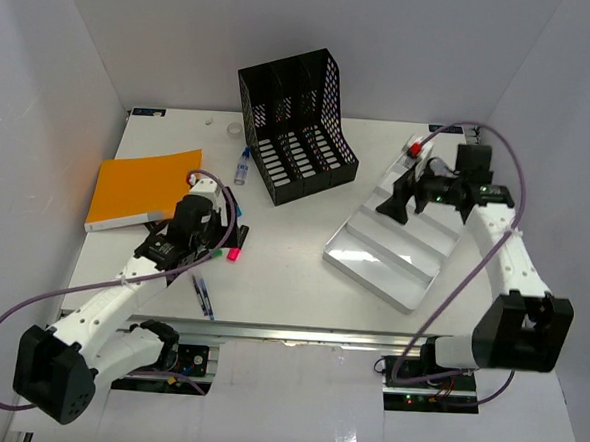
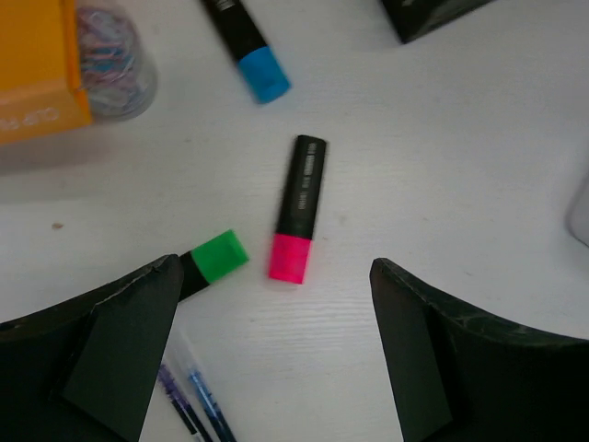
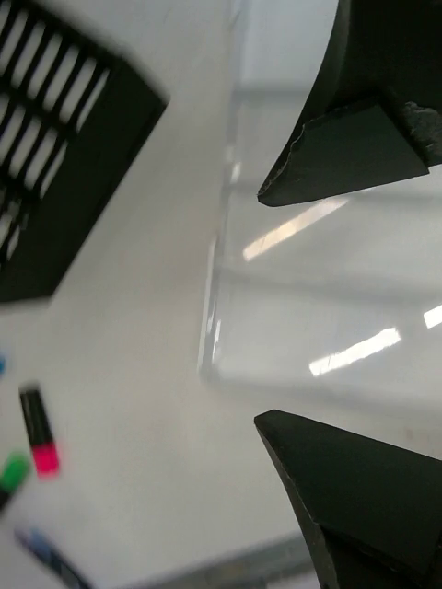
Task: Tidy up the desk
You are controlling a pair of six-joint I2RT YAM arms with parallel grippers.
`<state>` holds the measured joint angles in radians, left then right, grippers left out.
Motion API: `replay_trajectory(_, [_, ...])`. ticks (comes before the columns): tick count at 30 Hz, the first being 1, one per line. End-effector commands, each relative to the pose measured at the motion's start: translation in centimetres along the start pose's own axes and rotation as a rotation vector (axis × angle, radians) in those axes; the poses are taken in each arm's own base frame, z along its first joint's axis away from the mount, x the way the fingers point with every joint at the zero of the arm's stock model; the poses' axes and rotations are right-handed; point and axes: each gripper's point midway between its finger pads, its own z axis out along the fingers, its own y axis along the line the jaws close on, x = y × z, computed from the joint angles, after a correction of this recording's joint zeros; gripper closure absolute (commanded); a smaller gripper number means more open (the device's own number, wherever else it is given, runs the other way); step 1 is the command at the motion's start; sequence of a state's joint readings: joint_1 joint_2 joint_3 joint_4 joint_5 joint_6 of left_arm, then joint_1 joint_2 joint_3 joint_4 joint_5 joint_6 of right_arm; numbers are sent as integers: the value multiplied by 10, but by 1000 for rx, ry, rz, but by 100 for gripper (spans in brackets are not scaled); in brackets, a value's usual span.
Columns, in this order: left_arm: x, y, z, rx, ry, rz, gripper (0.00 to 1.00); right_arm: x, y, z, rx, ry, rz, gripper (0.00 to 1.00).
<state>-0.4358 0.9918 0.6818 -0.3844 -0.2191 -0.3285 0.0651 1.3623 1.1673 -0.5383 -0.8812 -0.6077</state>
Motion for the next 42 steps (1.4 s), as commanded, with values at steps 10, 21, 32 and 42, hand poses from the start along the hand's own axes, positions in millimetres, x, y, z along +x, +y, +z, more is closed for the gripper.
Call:
replay_trajectory(10, [17,36,77,-254,144,-387,2,30,75,6,-219,-169,-66,4])
replay_trajectory(21, [-8,66,118,-410,-31,-347,2,27,79,-3,-219,-193,-93,4])
replay_trajectory(32, [-39,84,142,-510,-129,-259,2,26,75,-7,-210,-199,-84,4])
replay_trajectory(42, [-62,94,152,-558,-159,-241,2,28,71,-9,-198,-201,-70,4])
